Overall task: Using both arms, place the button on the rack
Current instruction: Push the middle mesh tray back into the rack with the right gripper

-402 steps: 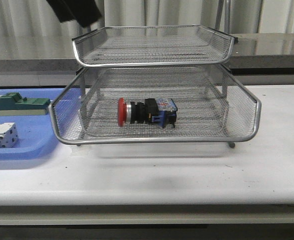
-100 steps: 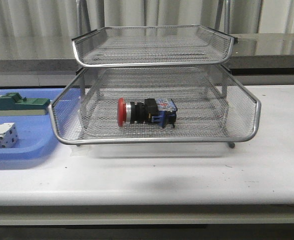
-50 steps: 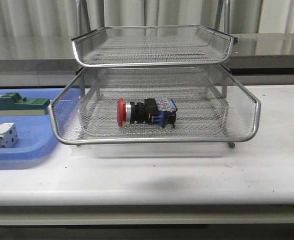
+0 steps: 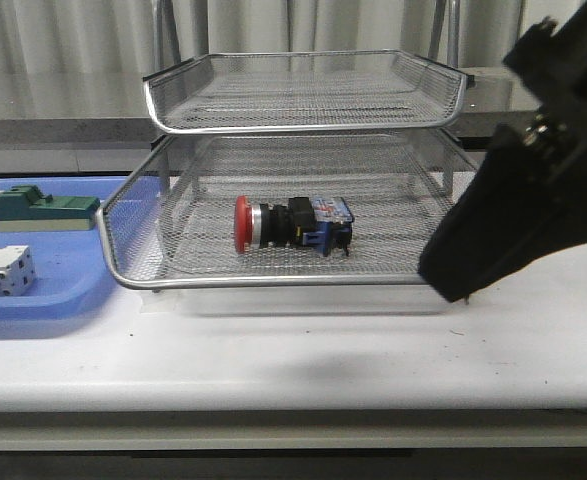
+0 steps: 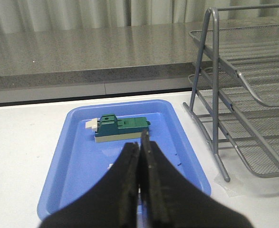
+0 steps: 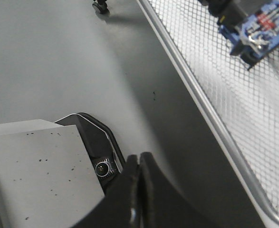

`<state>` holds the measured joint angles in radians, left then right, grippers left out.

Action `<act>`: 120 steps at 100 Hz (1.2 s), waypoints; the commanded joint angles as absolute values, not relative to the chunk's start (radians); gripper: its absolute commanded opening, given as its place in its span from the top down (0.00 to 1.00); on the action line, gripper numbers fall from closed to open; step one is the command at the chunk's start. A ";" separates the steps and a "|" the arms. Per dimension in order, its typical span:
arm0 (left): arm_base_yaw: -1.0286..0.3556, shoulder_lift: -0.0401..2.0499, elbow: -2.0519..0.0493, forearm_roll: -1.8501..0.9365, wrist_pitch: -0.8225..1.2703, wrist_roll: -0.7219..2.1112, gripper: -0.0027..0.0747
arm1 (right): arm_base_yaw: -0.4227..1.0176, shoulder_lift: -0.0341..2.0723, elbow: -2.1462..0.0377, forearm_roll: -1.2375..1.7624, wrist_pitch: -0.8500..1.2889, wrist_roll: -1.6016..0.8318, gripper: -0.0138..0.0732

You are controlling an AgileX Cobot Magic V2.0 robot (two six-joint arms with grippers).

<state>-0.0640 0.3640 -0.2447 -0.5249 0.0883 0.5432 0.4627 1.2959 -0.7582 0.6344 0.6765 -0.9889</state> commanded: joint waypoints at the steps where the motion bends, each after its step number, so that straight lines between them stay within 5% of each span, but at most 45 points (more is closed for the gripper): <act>1: -0.062 0.369 -0.274 -0.537 0.019 0.536 0.99 | 0.510 1.313 -0.787 0.629 0.573 -1.005 0.92; 65: -0.062 0.369 -0.274 -0.537 0.019 0.536 0.99 | 0.613 1.513 -0.865 0.505 0.369 -1.005 0.92; 120: -0.062 0.369 -0.274 -0.537 0.019 0.536 0.99 | 0.489 1.710 -1.136 0.411 0.377 -1.005 0.92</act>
<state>-0.0640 0.3640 -0.2447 -0.5249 0.0883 0.5432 0.5202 1.7323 -1.0704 0.4169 0.4409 -0.9984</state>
